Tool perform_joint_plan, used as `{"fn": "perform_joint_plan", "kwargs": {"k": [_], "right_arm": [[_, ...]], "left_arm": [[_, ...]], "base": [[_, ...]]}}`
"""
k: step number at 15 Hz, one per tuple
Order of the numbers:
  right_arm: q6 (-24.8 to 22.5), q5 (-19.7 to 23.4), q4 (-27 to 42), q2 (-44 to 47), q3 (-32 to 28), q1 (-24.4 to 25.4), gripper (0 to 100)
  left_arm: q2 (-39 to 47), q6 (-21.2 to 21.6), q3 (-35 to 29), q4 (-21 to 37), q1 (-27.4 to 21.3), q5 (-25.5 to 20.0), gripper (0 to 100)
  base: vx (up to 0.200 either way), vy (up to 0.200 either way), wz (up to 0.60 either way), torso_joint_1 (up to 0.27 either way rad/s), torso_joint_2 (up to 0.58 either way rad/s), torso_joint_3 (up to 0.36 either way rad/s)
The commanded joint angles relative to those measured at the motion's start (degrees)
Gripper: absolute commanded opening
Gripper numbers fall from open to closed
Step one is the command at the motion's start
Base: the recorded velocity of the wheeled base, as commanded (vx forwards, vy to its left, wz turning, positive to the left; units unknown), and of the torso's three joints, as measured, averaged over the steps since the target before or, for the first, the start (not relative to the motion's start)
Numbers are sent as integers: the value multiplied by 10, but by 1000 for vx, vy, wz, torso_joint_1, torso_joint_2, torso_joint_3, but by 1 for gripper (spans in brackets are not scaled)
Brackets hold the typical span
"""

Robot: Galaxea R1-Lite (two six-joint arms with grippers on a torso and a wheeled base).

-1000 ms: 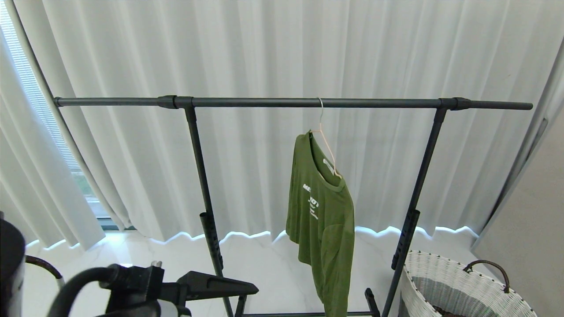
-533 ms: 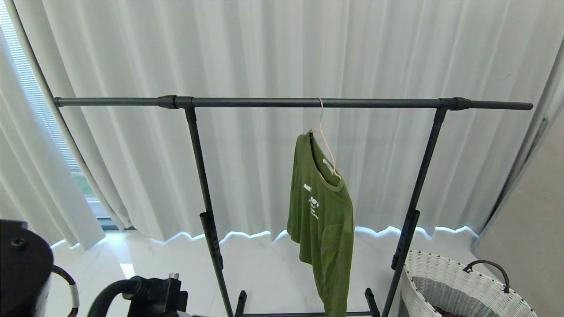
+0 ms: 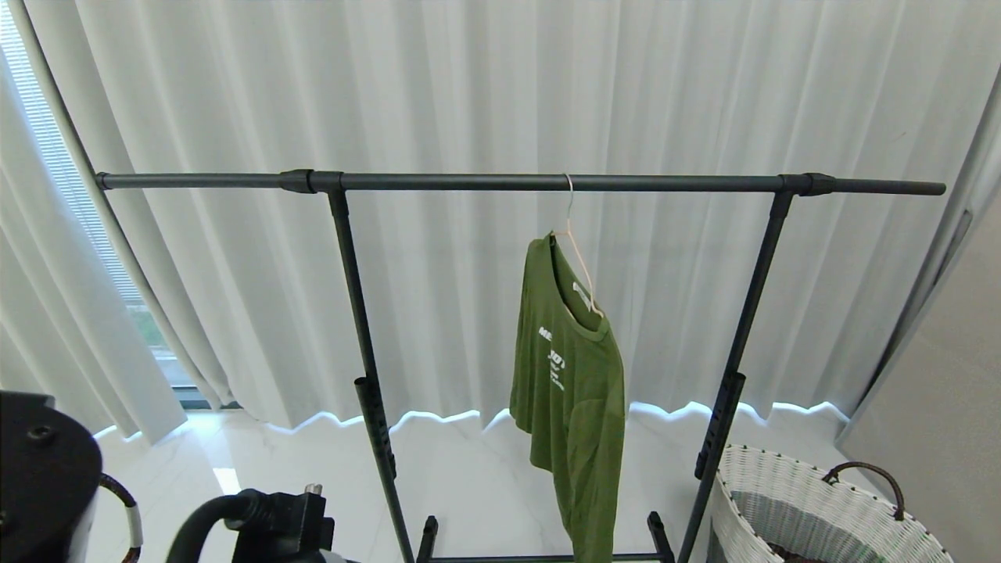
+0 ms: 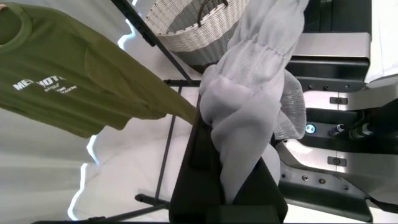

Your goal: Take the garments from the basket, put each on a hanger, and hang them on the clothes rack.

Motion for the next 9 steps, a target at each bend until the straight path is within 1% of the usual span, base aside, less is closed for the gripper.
{"fn": "perform_joint_plan", "kwargs": {"k": [1, 3, 5, 7, 8, 9], "right_arm": [[-1, 0, 4, 3, 1, 0, 100], [0, -13, 5, 2, 2, -8, 100], [3, -33, 14, 2, 1, -29, 100], [6, -33, 26, 4, 0, -55, 100], [15, -33, 41, 12, -1, -75, 100], [22, -33, 42, 17, -1, -86, 100]], "left_arm": [[1, 1, 1, -1, 8, 4, 0], [0, 3, 9, -1, 10, 32, 0], [2, 3, 19, -1, 10, 86, 0], [1, 0, 30, -1, 13, 126, 0], [-3, -1, 41, -1, 23, 176, 0], [-4, -1, 43, -1, 27, 194, 0]], "base": [[0, 0, 0, 0, 0, 0], [0, 0, 0, 0, 0, 0], [0, 0, 0, 0, 0, 0], [0, 0, 0, 0, 0, 0], [0, 0, 0, 0, 0, 0], [0, 0, 0, 0, 0, 0]]}}
